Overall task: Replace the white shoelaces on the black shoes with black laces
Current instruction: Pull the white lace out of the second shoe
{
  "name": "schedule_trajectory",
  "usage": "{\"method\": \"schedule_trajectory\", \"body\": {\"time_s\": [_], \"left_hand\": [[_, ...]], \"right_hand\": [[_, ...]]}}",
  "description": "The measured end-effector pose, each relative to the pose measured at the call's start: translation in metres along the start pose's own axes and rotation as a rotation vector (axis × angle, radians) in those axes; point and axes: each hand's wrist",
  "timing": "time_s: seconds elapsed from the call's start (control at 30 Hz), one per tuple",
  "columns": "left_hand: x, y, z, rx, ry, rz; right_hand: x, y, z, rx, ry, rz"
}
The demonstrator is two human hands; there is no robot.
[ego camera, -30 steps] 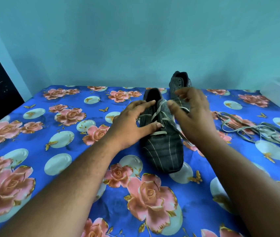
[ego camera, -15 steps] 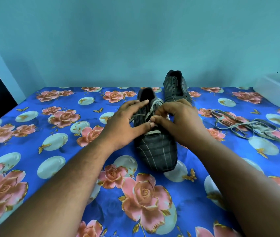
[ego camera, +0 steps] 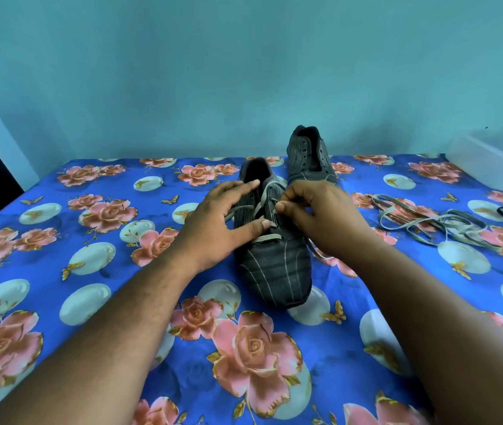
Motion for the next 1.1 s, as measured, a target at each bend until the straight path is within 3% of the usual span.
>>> {"method": "schedule_trajectory", "body": {"time_s": [0.4, 0.57, 0.67, 0.83, 1.0, 1.1], "left_hand": [[-0.003, -0.001, -0.001, 0.002, 0.022, -0.009], [0.000, 0.001, -0.002, 0.008, 0.041, -0.026], [-0.001, 0.000, -0.001, 0.008, 0.035, -0.030], [0.000, 0.001, 0.001, 0.004, 0.027, -0.021], [0.000, 0.002, 0.002, 0.009, 0.013, -0.023], [-0.003, 0.000, 0.000, 0.004, 0.026, -0.035]], "right_hand": [[0.009, 0.000, -0.005, 0.008, 0.194, 0.071], [0.011, 0.000, -0.005, -0.103, 0.289, 0.108], [0.009, -0.001, -0.006, -0.195, 0.136, 0.029], [0.011, -0.003, 0.006, -0.056, -0.135, -0.149], [0.006, -0.001, 0.006, -0.118, -0.153, -0.208], [0.006, 0.000, 0.002, -0.205, 0.010, -0.147]]}}
Point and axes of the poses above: each hand's wrist, its own y-axis towards the middle knuckle, its own z-axis out of the palm, x = y × z, and after that the axes turned 14 degrees about -z, right-handed
